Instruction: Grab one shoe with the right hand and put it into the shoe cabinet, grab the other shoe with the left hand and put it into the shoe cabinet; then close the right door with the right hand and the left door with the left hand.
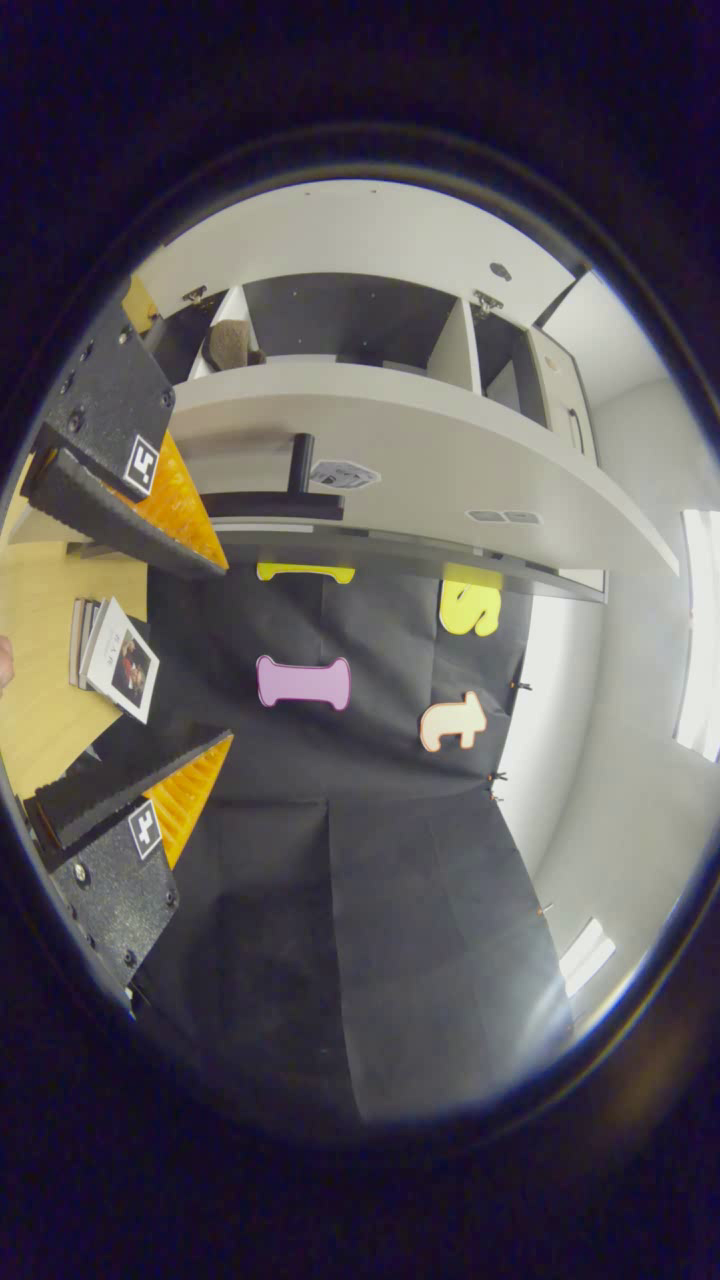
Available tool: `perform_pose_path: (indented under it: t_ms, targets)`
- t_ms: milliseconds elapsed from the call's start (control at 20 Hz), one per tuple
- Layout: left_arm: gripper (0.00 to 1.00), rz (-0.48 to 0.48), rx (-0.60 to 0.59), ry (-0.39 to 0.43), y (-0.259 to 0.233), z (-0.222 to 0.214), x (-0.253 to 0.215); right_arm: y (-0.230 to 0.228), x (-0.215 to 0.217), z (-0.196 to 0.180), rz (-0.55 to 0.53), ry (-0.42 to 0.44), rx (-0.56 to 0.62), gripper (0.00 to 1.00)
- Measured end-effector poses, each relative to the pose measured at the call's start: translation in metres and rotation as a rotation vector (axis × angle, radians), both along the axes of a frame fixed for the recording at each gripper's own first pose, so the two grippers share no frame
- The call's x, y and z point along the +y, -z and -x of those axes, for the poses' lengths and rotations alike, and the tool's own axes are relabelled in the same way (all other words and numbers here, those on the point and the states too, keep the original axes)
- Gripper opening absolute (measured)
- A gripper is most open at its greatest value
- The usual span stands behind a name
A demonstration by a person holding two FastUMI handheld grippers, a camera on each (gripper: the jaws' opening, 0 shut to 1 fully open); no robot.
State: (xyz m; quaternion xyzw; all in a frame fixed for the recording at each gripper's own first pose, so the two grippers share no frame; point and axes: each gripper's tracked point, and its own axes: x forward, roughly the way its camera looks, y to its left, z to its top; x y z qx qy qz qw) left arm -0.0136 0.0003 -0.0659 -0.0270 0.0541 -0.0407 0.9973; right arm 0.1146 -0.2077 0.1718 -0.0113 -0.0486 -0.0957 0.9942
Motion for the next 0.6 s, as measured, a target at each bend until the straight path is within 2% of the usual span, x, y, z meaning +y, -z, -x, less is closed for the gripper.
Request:
perform_pose_path:
  t_ms: [150,300,500,550,600]
  targets:
    - [0.87,-0.002,0.004,0.000,0.001,0.001,0.001,0.003,0.005,0.002,-0.040,-0.017,0.005,0.96]
    - [0.88,-0.004,0.002,0.002,0.003,0.002,0.001,0.003,0.018,0.004,-0.033,-0.026,0.001,0.95]
    - [0.88,-0.014,0.011,-0.004,0.006,0.002,0.008,0.005,0.048,0.003,-0.056,-0.080,0.001,0.95]
    - [0.88,-0.015,0.014,-0.006,0.007,0.001,0.010,0.005,0.055,0.002,-0.061,-0.096,0.001,0.92]
    - [0.88,-0.016,0.017,-0.010,0.009,0.001,0.012,0.004,0.064,0.001,-0.068,-0.114,0.000,0.95]
